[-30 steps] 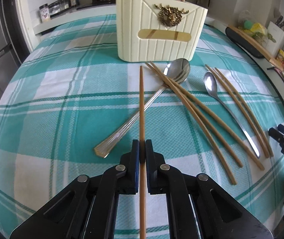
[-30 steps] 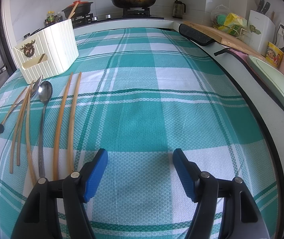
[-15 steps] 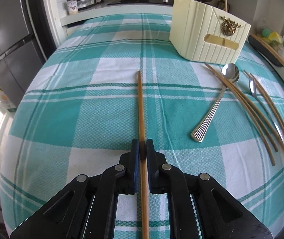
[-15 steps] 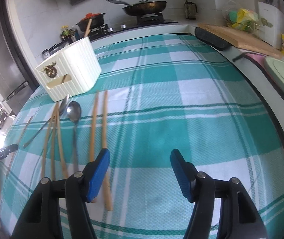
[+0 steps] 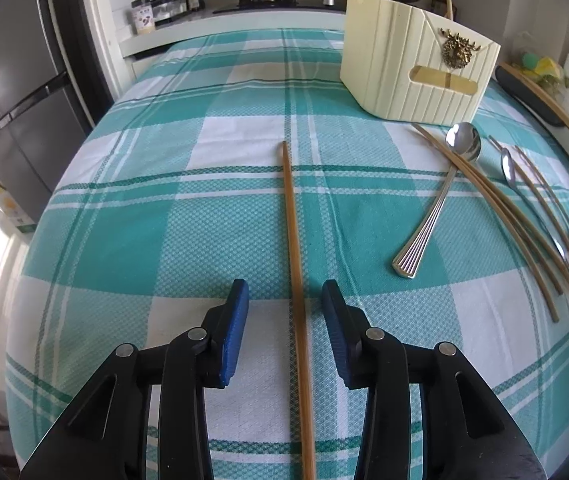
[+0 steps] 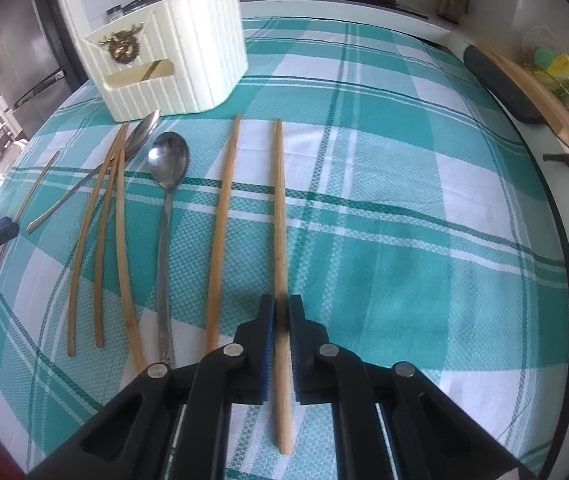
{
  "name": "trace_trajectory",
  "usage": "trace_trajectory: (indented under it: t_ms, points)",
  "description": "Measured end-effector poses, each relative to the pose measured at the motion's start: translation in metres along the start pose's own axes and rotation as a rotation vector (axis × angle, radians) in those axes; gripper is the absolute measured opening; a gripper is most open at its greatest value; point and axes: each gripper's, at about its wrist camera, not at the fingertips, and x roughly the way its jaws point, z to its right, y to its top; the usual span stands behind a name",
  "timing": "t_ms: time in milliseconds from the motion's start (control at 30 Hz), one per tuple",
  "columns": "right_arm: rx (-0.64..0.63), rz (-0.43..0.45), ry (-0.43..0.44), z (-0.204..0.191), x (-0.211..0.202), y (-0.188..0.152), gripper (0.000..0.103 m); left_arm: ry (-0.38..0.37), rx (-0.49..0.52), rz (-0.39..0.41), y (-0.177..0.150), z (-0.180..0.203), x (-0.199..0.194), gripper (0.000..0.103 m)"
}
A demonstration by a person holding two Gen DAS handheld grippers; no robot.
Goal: Organize utensils
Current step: 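Close the left tool on another chopstick while the right tool grasps one too, then lift the left tool's chopstick toward the cream holder while the right tool lifts its chopstick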
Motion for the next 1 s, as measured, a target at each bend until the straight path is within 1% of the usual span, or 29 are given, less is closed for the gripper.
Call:
trace_trajectory:
  t_ms: [67,133,233,267,300,333,367,400,433,500,567,633,733,767,933,967,1000]
  points:
    - [0.032,-0.010,-0.039,0.008,-0.009,-0.012,0.007,-0.009,-0.018,-0.011,-0.002,-0.008,-0.003,0.041]
    - [0.048,-0.027,-0.041,0.015,-0.016,-0.027,0.007,-0.019,-0.039,-0.027,-0.005,-0.018,-0.005,0.041]
    - [0.027,-0.040,-0.039,0.016,-0.025,-0.043,0.008,-0.036,-0.042,-0.051,-0.006,-0.027,-0.006,0.043]
    - [0.017,-0.047,-0.028,0.016,-0.027,-0.045,0.010,-0.051,-0.031,-0.062,-0.005,-0.028,-0.005,0.050]
    - [0.009,-0.054,-0.015,0.016,-0.028,-0.047,0.016,-0.071,-0.017,-0.071,-0.004,-0.028,-0.005,0.062]
    - [0.000,-0.059,0.000,0.016,-0.029,-0.047,0.021,-0.088,-0.002,-0.078,-0.002,-0.027,-0.005,0.068]
    - [-0.007,-0.061,0.011,0.017,-0.031,-0.045,0.028,-0.098,0.012,-0.083,-0.001,-0.025,-0.004,0.075]
    - [-0.011,-0.066,0.015,0.018,-0.031,-0.043,0.029,-0.105,0.031,-0.091,0.001,-0.024,-0.003,0.078]
    - [-0.011,-0.076,0.018,0.019,-0.031,-0.040,0.029,-0.108,0.054,-0.101,0.004,-0.023,-0.001,0.078]
    - [-0.005,-0.102,0.040,0.022,-0.028,-0.031,0.029,-0.088,0.088,-0.119,0.008,-0.022,0.006,0.078]
    - [0.000,-0.144,0.065,0.025,-0.022,-0.023,0.029,-0.078,0.106,-0.133,0.013,-0.024,0.012,0.079]
    - [-0.016,-0.171,0.053,0.026,-0.015,-0.015,0.029,-0.084,0.109,-0.138,0.019,-0.025,0.016,0.080]
    - [-0.045,-0.180,0.037,0.023,-0.005,0.000,0.029,-0.094,0.116,-0.156,0.031,-0.025,0.024,0.080]
    - [-0.046,-0.186,0.040,0.022,0.000,0.007,0.029,-0.097,0.116,-0.163,0.036,-0.025,0.028,0.079]
    - [-0.051,-0.171,0.007,0.017,0.025,0.049,0.029,-0.095,0.152,-0.186,0.065,-0.011,0.045,0.064]
    - [-0.054,-0.165,-0.006,0.016,0.030,0.057,0.028,-0.095,0.156,-0.186,0.071,-0.008,0.048,0.053]
    - [-0.059,-0.155,-0.020,0.014,0.034,0.065,0.019,-0.100,0.158,-0.183,0.077,-0.006,0.050,0.035]
